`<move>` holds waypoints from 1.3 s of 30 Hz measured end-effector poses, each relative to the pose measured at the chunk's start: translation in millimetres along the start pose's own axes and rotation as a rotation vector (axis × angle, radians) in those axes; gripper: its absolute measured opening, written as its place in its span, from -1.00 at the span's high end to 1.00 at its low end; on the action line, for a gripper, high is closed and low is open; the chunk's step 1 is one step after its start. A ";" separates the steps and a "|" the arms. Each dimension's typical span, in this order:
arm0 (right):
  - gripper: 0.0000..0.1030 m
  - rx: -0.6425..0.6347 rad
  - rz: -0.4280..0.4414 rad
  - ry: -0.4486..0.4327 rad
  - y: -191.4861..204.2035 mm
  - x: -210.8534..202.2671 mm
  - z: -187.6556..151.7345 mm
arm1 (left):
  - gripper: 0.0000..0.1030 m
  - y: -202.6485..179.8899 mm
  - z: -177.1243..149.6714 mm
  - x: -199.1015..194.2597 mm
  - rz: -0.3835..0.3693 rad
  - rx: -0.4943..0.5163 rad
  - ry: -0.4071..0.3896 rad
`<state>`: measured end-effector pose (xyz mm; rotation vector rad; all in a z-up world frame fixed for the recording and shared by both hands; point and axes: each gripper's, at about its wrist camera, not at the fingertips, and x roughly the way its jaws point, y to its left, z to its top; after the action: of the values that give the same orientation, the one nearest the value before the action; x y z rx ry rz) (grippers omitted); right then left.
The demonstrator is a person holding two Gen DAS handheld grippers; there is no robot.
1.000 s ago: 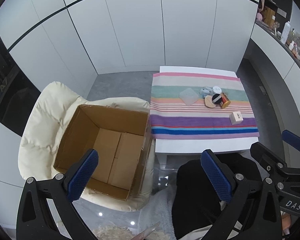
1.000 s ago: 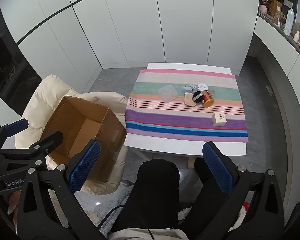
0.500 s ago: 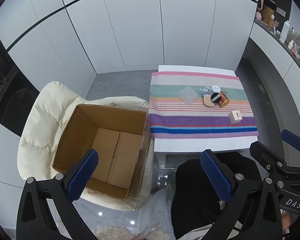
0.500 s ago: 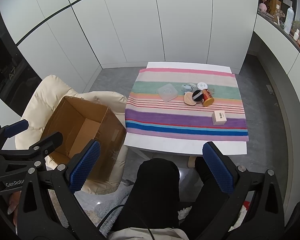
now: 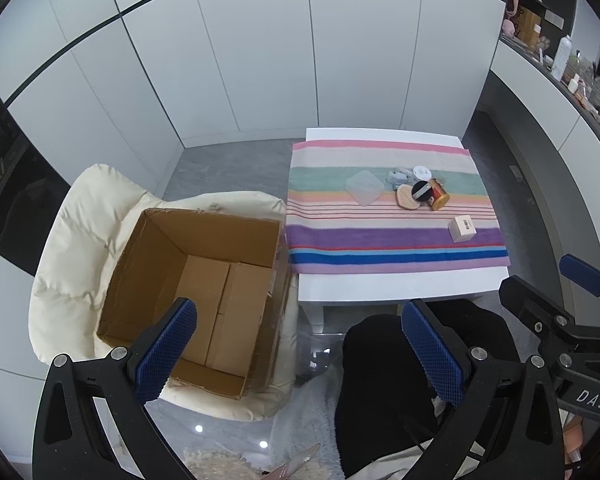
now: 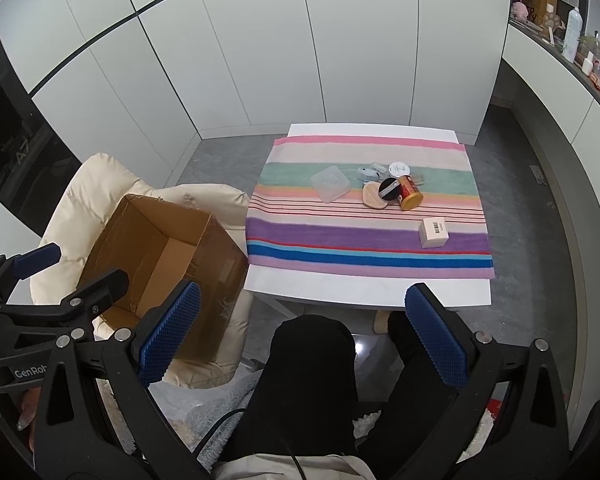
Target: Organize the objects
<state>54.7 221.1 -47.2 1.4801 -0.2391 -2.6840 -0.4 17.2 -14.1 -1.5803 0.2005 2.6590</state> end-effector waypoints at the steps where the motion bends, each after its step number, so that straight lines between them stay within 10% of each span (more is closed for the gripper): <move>1: -1.00 0.002 0.001 -0.001 -1.6 -0.1 0.4 | -1.00 -1.0 0.2 0.6 -0.003 0.002 -0.001; 29: -1.00 0.121 -0.188 -0.059 -156.2 27.1 12.7 | -1.00 -111.1 28.9 91.0 -0.114 0.062 0.091; 39: -1.00 0.035 -0.263 -0.138 -209.5 94.0 18.5 | -0.98 -137.0 44.1 161.2 -0.129 0.044 0.090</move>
<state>-7.8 417.0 -151.2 1.4282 -0.1040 -3.0081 -102.2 154.0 -146.9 -1.6414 0.1538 2.4733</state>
